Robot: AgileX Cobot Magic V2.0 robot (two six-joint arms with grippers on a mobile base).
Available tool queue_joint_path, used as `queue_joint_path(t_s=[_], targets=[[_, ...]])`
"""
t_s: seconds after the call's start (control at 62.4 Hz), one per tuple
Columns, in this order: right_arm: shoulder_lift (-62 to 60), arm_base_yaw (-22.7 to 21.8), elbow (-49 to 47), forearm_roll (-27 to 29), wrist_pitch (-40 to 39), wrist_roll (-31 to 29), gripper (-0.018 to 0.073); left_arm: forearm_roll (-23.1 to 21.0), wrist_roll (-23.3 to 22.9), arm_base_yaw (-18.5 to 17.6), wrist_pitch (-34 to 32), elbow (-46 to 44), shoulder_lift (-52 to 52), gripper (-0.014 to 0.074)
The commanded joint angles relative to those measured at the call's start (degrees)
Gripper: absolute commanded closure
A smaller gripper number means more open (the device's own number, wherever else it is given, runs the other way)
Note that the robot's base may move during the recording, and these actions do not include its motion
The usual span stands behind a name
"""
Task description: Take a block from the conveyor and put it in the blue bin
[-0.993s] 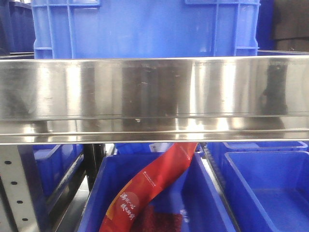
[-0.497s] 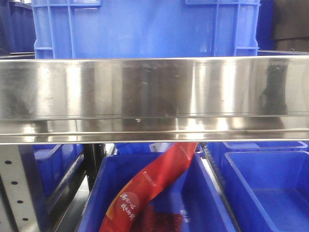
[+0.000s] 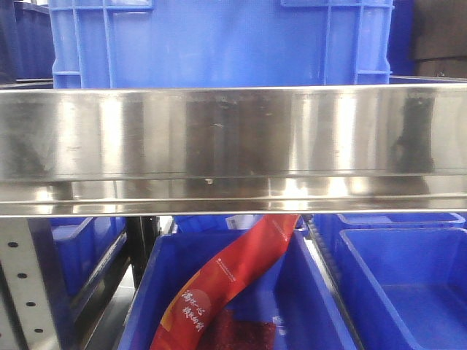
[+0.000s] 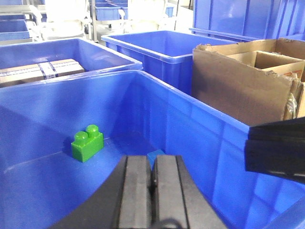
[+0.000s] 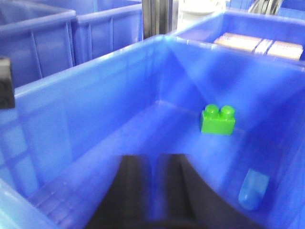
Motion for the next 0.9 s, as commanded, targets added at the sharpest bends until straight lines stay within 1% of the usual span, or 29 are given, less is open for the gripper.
queue_joint_path(t_s=[0.0, 0.08, 0.208, 0.304, 0.465, 0.545, 0.641, 0.721, 0.753, 0.833, 0.881], targets=[[-0.73, -0.27, -0.4, -0.36, -1.27, -0.1, 0.072, 1.33, 0.09, -0.23, -1.0, -0.44, -0.78, 0.0708], [-2.71, -0.27, -0.4, -0.36, -0.96, -0.1, 0.0721, 1.9, 0.09, -0.23, -0.86, -0.44, -2.55, 0.0708], [-7.43, -0.27, -0.4, -0.36, 3.26, -0.1, 0.0721, 2.16, 0.09, -0.23, 0.24, -0.44, -7.11, 0.0708], [-10.11, -0.27, -0.29, -0.48, 5.44, -0.1, 0.0721, 4.62, 0.09, -0.23, 2.5, 0.33, -9.51, 0.0708], [-13.79, -3.05, 2.18, -0.6, 6.6, -0.1, 0.0721, 4.88, 0.09, -0.23, 2.0, 8.28, -13.88, 0.0708], [-16.52, -5.58, 5.89, -1.04, 5.06, -0.1, 0.0721, 4.88, 0.09, -0.23, 1.52, 13.85, -16.89, 0.0708], [-20.66, -9.27, 12.53, -1.04, 1.91, -0.1, 0.0721, 4.77, 0.09, -0.16, -1.31, 20.86, -20.96, 0.0708], [-24.27, -12.44, 18.44, -0.92, -1.92, -0.1, 0.0721, 3.09, -0.76, 1.25, -4.24, 26.19, -24.07, 0.0708], [-26.02, -13.56, 21.19, -0.72, -3.71, 0.01, 0.0721, 1.94, -1.82, 2.4, -5.39, 28.47, -25.52, 0.0708], [-30.21, -15.82, 27.22, 0.05, -7.5, 2.4, 0.0721, -1.65, -2.17, 6.18, -7.03, 33.46, -29.34, 0.0708], [-32.24, -16.83, 30.73, 0.05, -9.01, 4.23, 0.0721, -2.45, -2.17, 8.19, -7.07, 35.57, -31.38, 0.0708]])
